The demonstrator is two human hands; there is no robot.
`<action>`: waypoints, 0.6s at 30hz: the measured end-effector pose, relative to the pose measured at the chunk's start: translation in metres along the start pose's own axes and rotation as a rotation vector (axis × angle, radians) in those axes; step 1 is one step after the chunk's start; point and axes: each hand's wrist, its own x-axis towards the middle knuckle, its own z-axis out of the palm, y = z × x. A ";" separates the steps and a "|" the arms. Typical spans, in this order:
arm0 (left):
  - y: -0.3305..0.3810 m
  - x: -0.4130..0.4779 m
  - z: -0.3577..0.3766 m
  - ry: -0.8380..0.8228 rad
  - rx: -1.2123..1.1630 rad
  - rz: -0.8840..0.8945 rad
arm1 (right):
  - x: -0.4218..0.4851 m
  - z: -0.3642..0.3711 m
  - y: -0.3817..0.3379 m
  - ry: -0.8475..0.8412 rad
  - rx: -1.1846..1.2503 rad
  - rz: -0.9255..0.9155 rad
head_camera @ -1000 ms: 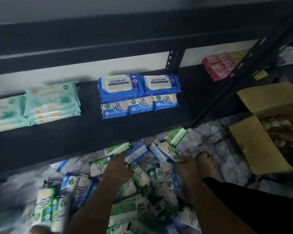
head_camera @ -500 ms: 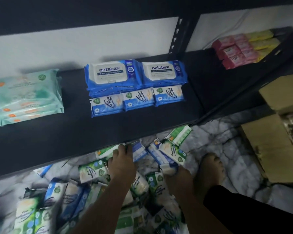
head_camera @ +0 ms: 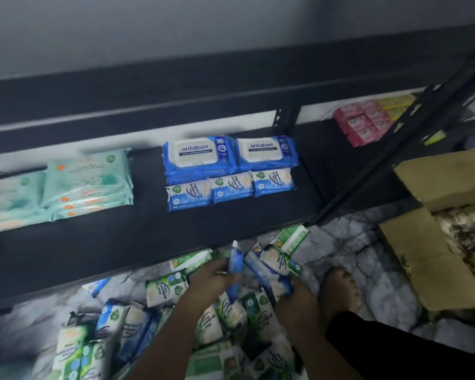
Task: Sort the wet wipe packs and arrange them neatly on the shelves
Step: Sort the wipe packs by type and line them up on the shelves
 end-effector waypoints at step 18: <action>0.011 -0.124 -0.056 0.056 -0.252 0.143 | -0.076 -0.057 -0.107 -0.028 0.746 -0.111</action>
